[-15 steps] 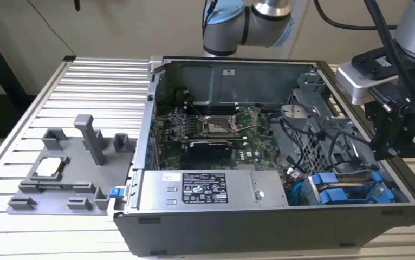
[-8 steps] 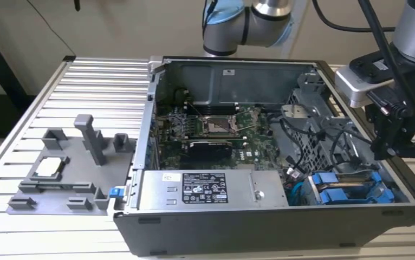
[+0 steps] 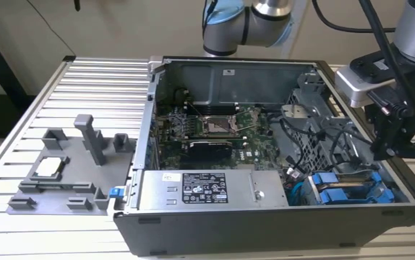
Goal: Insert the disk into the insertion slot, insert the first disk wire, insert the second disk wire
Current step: 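Insert the first disk wire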
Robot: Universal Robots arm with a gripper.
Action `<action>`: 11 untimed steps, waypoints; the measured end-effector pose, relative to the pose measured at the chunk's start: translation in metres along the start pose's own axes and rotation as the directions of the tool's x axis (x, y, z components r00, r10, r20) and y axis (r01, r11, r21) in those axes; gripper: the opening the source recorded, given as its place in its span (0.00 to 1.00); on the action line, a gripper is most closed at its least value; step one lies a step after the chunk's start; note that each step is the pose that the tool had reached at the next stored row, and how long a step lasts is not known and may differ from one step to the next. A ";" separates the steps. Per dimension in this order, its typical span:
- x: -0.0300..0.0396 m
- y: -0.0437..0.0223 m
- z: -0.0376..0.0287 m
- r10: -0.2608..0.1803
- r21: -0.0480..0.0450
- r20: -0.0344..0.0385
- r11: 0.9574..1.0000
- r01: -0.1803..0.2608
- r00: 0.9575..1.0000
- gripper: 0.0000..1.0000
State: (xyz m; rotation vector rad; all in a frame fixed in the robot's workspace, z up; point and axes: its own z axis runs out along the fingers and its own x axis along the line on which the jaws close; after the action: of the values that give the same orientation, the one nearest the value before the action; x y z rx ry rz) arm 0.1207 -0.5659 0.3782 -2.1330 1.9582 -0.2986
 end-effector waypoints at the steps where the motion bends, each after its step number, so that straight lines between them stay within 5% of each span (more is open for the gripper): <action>1: 0.0001 -0.0014 0.0004 0.000 -0.019 -0.001 1.000 0.000 1.000 0.19; 4: 0.0006 -0.0077 0.0031 0.001 -0.061 0.001 0.998 -0.001 1.000 0.19; 11: 0.0021 -0.0254 0.0128 0.003 -0.127 0.007 0.992 -0.002 1.000 0.19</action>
State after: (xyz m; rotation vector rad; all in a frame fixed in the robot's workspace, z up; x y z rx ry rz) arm 0.1488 -0.5655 0.3737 -2.2047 2.0266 -0.1698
